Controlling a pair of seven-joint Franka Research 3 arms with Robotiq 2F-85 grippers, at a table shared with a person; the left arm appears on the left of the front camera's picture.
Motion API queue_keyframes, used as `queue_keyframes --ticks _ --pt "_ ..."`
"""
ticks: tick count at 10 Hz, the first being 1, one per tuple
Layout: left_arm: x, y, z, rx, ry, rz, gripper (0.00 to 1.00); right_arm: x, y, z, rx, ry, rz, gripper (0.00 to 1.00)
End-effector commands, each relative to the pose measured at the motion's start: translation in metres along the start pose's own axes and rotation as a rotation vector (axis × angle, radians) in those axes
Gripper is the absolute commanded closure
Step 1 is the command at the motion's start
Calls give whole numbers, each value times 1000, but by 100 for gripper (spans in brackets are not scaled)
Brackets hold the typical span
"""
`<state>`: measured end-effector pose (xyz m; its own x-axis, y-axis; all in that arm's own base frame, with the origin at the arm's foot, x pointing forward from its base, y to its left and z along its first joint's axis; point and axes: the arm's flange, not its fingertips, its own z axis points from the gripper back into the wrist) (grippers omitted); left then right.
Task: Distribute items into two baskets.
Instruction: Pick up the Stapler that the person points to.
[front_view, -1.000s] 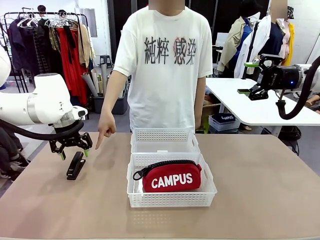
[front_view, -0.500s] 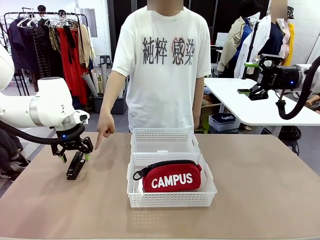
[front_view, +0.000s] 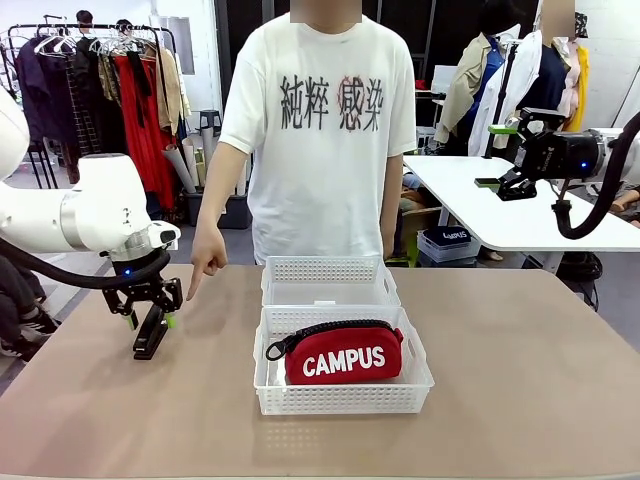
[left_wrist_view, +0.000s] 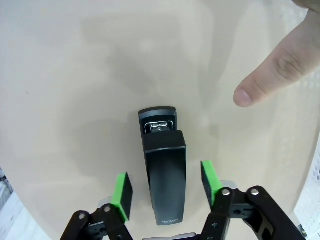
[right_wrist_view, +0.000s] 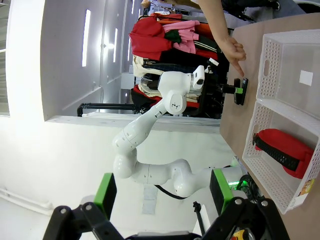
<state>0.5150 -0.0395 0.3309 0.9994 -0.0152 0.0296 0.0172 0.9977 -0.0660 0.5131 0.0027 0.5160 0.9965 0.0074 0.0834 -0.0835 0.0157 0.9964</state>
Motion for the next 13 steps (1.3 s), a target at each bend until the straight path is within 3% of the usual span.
queue_keyframes --ticks 1,2,3,8,13 --pt "2 1 1 24 8 -15 77 0 2 0 -3 1 5 0" --pt "1 1 1 26 10 -16 96 0 2 0 -3 1 5 0" --pt "0 0 0 26 10 -16 100 0 2 0 -3 1 5 0" --pt "-1 1 9 22 -4 -5 100 0 2 0 -3 1 5 0" --pt "-11 1 76 -8 -33 5 100 0 2 0 -3 1 5 0"
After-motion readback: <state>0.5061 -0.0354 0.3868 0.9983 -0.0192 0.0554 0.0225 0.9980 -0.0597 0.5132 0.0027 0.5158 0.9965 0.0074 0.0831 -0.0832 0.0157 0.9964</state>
